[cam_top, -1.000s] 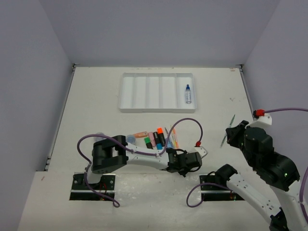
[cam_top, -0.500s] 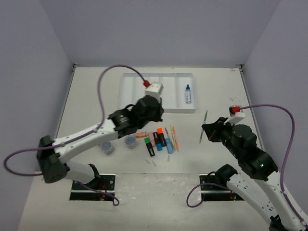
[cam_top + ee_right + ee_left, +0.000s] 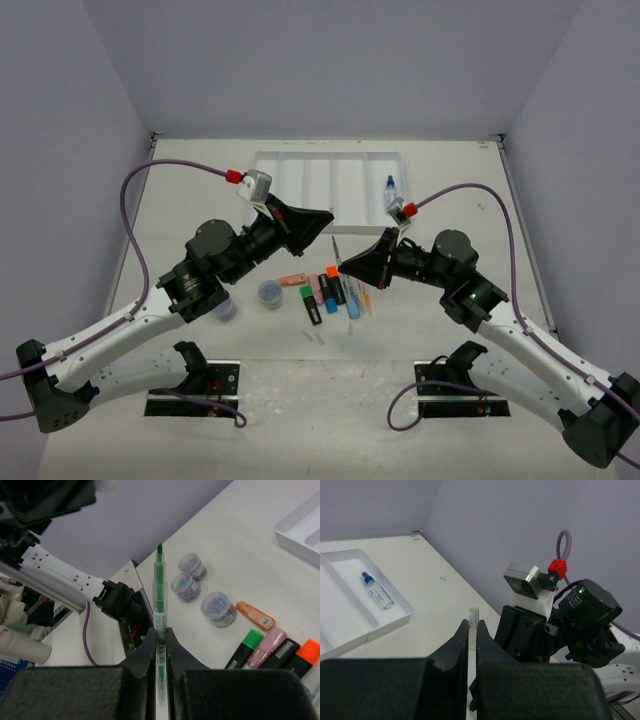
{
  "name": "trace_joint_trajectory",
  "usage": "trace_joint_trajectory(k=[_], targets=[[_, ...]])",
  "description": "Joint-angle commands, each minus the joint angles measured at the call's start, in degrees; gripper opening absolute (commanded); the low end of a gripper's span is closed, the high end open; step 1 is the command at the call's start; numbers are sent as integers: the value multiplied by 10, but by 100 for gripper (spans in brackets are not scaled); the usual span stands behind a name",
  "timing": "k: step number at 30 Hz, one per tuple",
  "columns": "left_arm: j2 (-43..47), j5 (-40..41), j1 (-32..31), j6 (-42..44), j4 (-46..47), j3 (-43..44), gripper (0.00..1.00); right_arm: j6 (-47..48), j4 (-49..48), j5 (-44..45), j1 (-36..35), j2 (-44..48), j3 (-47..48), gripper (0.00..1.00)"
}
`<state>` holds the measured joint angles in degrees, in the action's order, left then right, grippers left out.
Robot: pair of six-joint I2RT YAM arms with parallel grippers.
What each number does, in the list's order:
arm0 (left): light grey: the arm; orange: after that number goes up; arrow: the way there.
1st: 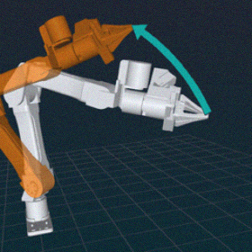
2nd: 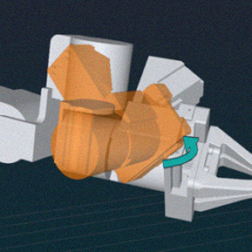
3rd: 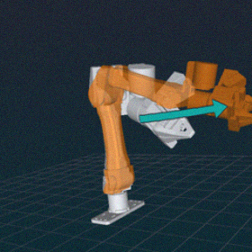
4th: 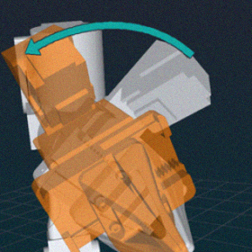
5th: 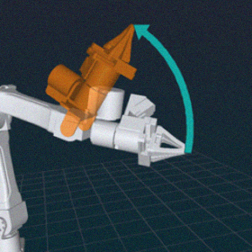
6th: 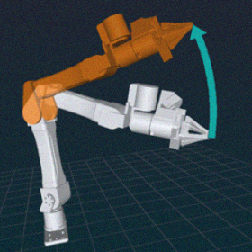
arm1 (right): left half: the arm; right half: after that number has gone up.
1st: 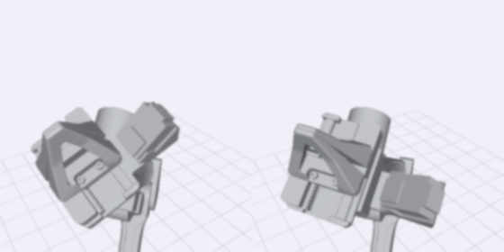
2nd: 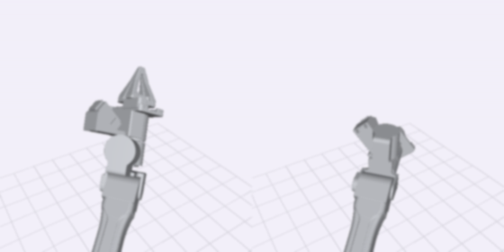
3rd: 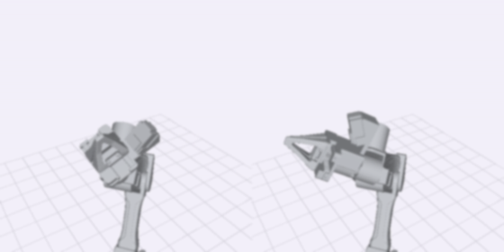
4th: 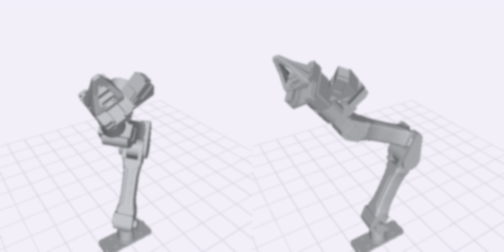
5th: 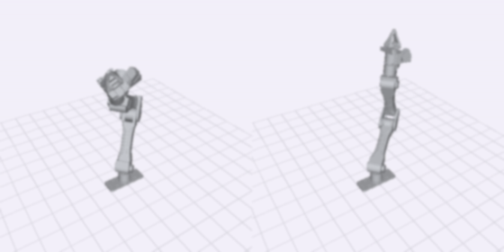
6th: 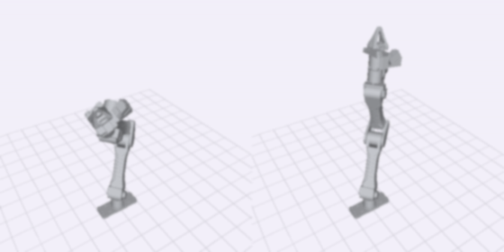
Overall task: Sort the stationery into containers
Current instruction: Close the pen cap on the pen.
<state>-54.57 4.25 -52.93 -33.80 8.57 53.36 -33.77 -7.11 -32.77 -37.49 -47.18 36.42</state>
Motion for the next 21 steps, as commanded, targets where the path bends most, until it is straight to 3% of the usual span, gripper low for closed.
trace_joint_trajectory(k=[1,21], targets=[[17,-60,2,9,95,-22,0,25,-50,6,-20,-7,59,0],[20,-14,2,12,114,-35,0,27,-28,27,-36,-2,71,0]])
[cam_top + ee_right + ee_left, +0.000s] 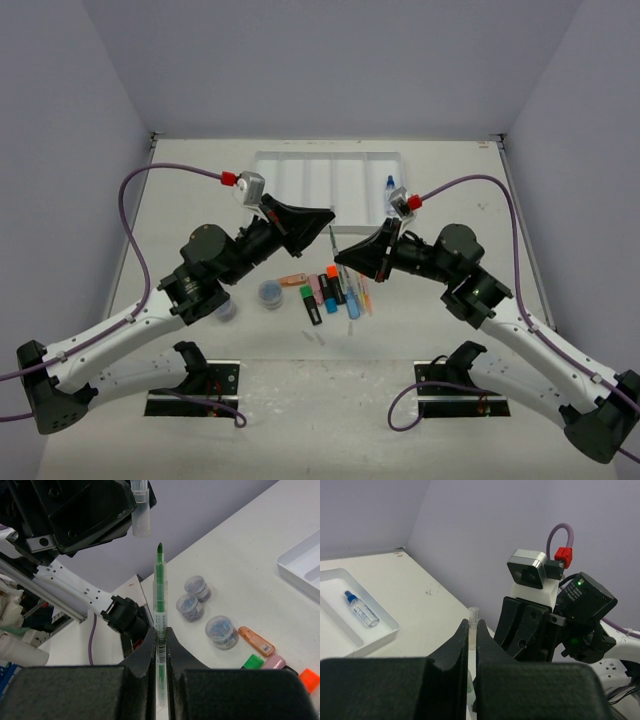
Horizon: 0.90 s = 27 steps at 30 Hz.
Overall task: Sort the stationery into containers
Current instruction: Close the pen cap on the pen.
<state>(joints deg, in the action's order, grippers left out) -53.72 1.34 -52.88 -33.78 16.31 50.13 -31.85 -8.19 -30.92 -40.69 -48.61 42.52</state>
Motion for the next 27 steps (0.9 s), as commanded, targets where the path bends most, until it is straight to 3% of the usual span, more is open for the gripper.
trace_joint_trajectory(k=[1,27], targets=[[10,15,2,12,37,-2,0,8,-17,9,-4,14,10,0],[-11,-7,2,13,61,-15,0,0,3,33,-4,24,23,0]])
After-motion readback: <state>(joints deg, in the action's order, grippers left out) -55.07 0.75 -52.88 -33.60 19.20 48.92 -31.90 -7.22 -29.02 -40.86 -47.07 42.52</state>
